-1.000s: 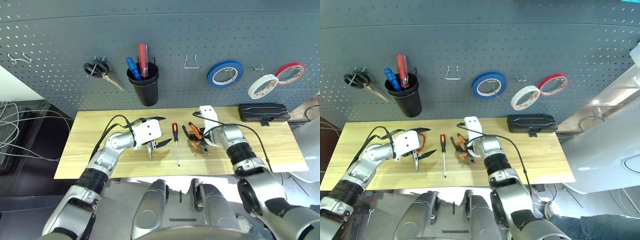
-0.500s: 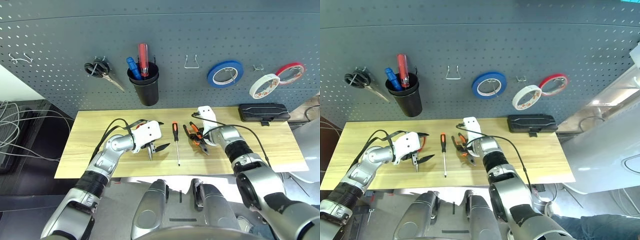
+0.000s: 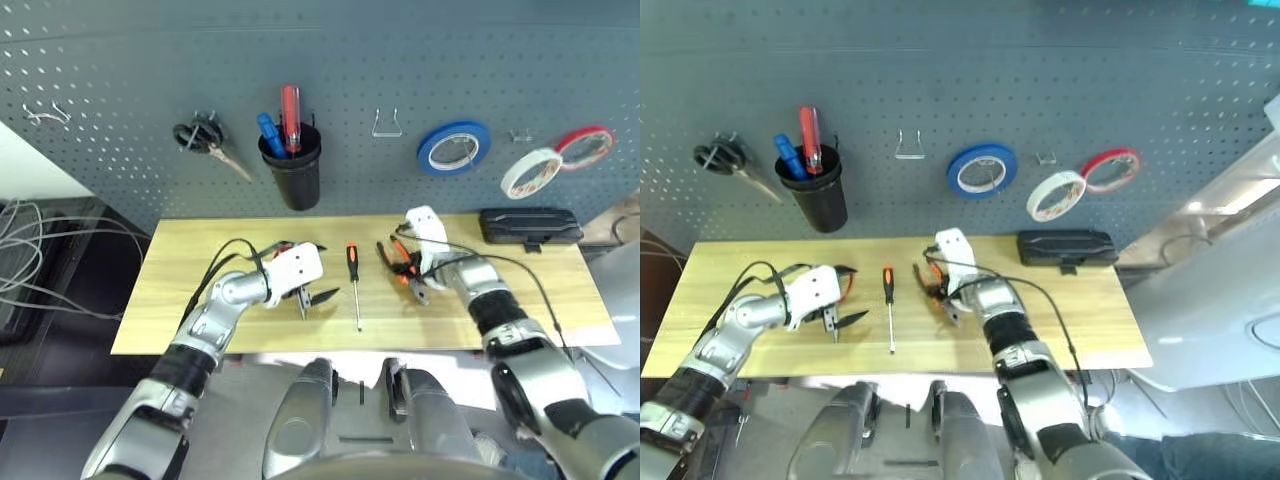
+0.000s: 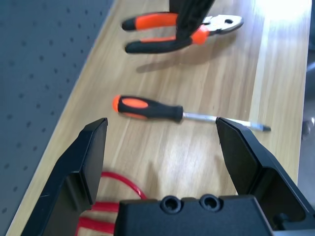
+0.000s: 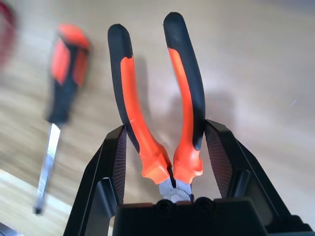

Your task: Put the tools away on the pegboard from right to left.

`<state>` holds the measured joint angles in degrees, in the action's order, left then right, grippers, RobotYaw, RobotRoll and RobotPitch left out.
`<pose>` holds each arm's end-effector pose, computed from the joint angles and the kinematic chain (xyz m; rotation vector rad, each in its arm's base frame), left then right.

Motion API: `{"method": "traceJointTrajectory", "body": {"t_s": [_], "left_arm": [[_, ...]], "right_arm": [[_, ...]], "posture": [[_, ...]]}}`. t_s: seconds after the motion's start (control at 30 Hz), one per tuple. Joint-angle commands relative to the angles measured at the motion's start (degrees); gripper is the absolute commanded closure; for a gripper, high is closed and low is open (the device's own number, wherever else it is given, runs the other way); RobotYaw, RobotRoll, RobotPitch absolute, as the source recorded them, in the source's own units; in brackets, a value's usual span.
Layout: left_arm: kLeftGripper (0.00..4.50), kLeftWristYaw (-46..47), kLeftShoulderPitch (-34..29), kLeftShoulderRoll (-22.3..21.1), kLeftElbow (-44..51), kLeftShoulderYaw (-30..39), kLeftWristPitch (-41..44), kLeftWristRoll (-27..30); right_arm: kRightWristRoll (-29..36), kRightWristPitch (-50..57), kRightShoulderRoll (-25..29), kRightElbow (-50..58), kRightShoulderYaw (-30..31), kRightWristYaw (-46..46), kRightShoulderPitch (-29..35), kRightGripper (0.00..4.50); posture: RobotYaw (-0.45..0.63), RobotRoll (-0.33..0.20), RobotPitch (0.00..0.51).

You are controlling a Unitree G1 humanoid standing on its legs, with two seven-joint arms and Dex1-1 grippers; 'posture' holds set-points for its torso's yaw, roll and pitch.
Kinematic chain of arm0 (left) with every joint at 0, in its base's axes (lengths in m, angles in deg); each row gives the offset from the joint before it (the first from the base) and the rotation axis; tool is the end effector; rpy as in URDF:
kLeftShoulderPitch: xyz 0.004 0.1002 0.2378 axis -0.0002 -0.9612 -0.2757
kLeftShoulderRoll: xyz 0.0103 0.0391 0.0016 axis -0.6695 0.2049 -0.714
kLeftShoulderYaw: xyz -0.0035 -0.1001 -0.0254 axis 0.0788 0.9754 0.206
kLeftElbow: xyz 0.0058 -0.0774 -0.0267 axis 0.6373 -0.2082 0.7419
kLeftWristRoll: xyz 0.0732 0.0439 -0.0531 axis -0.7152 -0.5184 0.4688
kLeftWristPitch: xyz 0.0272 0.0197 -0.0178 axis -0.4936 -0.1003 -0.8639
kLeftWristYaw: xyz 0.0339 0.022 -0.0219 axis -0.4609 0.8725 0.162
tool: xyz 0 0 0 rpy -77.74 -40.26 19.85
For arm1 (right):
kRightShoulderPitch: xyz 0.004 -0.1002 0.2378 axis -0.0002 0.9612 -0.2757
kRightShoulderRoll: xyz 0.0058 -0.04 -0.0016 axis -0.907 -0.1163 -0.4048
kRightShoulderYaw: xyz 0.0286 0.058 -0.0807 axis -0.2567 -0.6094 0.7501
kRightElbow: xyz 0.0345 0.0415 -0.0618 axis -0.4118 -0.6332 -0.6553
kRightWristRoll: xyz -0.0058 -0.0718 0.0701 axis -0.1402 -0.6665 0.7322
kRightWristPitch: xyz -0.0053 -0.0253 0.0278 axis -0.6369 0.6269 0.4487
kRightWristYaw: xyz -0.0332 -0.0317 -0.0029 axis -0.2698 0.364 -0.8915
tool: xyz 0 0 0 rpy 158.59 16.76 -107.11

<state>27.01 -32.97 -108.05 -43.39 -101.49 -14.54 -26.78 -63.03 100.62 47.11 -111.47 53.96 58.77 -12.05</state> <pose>0.2490 0.1999 0.0649 0.6604 0.0957 -0.9640 0.3090 -0.1410 0.0796 -0.1636 0.6667 0.5509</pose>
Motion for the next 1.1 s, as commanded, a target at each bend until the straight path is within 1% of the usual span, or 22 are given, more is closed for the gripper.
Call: {"method": "traceJointTrajectory", "body": {"t_s": [0.03, 0.07, 0.1, 0.17, 0.23, 0.3, 0.37, 0.43, 0.5, 0.57, 0.67, 0.7, 0.73, 0.77, 0.8, 0.87, 0.93, 1.0, 1.03, 1.07, 1.1], "left_arm": [[0.00, 0.2, -3.5, 0.2, 4.3, 2.8, -3.8, 4.4], [0.00, 0.2, -4.2, 0.2, 5.2, 3.3, -4.6, 5.4], [0.00, 0.5, -5.1, 0.0, 6.1, 4.1, -6.2, 6.0], [0.00, 1.0, -6.2, -0.2, 7.0, 5.2, -8.5, 6.9], [0.00, 1.4, -7.0, -0.3, 7.4, 6.2, -10.2, 7.5], [0.00, 2.4, -7.5, -0.2, 7.6, 7.6, -12.3, 8.1], [0.00, 3.3, -7.6, -0.1, 7.4, 8.6, -13.4, 8.2], [0.00, 4.0, -7.0, -0.1, 6.9, 9.0, -13.7, 8.0], [0.00, 3.9, -6.3, 0.0, 5.9, 8.8, -13.3, 7.9], [0.00, 3.6, -5.8, 0.3, 5.1, 8.3, -11.6, 8.1], [0.00, 2.9, -4.9, 0.8, 3.7, 7.1, -10.4, 7.4], [0.00, 2.6, -4.6, 0.8, 3.3, 6.7, -10.3, 7.2], [0.00, 2.8, -4.4, 1.0, 2.8, 6.4, -9.5, 6.8], [0.00, 2.7, -4.1, 1.1, 2.4, 6.0, -9.1, 6.5], [0.00, 2.8, -3.9, 1.2, 2.1, 5.8, -8.8, 6.3], [0.00, 2.9, -3.3, 1.5, 1.7, 5.2, -7.9, 5.8], [0.00, 3.3, -2.7, 2.0, 1.2, 4.8, -6.8, 5.2], [0.00, 3.5, -2.5, 2.2, 0.8, 4.7, -5.6, 4.8], [0.00, 3.6, -2.5, 2.2, 0.8, 4.6, -4.9, 4.6], [0.00, 3.6, -2.5, 2.3, 0.8, 4.5, -4.4, 4.4], [0.00, 3.6, -2.7, 2.3, 0.9, 4.3, -3.0, 4.1]], "right_arm": [[3.2, 9.1, 2.3, 18.7, 0.7, 3.7, -1.6, 1.82], [4.0, 11.0, 3.1, 22.9, 0.5, 4.3, -0.7, 2.04], [5.1, 12.4, 4.1, 28.2, 0.0, 4.9, 0.7, 2.35], [7.0, 14.6, 5.3, 35.2, -0.6, 5.5, 2.4, 3.01], [8.5, 16.0, 6.0, 39.8, -1.0, 5.7, 3.5, 3.78], [9.5, 16.4, 6.9, 43.8, -1.5, 5.6, 4.1, 4.46], [10.3, 17.3, 7.4, 45.4, -2.0, 5.1, 4.0, 4.46], [10.3, 18.2, 7.9, 44.6, -1.9, 4.5, 3.7, 4.46], [9.7, 18.9, 8.0, 41.9, -1.8, 3.0, 3.3, 4.46], [8.0, 17.8, 9.1, 37.8, 0.3, 2.4, 3.1, 4.46], [6.3, 14.3, 8.5, 30.8, 2.9, 2.1, 2.1, 3.87], [5.7, 12.8, 8.4, 29.0, 3.9, 2.4, 1.7, 3.56], [4.6, 9.7, 8.2, 26.2, 5.5, 2.9, 1.0, 3.12], [3.4, 6.7, 8.1, 23.5, 7.2, 3.6, 0.4, 2.82], [2.7, 4.5, 8.0, 21.7, 8.2, 4.1, -0.1, 2.38], [0.3, -2.5, 7.0, 14.5, 10.6, 5.0, -1.9, 1.72], [-1.8, -8.8, 5.5, 7.4, 11.9, 5.0, -3.8, 0.94], [-3.3, -12.4, 4.0, 1.2, 12.3, 4.7, -5.8, 0.18], [-3.9, -13.7, 3.2, -1.6, 12.2, 4.6, -6.7, 0.04], [-4.3, -14.7, 2.5, -3.6, 12.1, 4.5, -7.4, 0.04], [-4.9, -15.5, 1.7, -6.4, 12.1, 4.4, -8.2, 0.04]], "posture": [[0.13, 0.000, 0.219], [0.13, 0.000, 0.219], [0.12, 0.000, 0.219], [0.11, 0.000, 0.217], [0.10, 0.000, 0.216], [0.10, 0.000, 0.215], [0.09, 0.000, 0.212], [0.09, 0.000, 0.210], [0.09, 0.000, 0.208], [0.09, 0.000, 0.209], [0.09, 0.000, 0.209], [0.09, 0.000, 0.210], [0.09, 0.000, 0.210], [0.09, 0.000, 0.210], [0.09, 0.000, 0.211], [0.10, 0.000, 0.213], [0.11, 0.000, 0.218], [0.12, 0.000, 0.224], [0.12, 0.000, 0.230], [0.12, 0.000, 0.230], [0.13, 0.000, 0.241]]}}
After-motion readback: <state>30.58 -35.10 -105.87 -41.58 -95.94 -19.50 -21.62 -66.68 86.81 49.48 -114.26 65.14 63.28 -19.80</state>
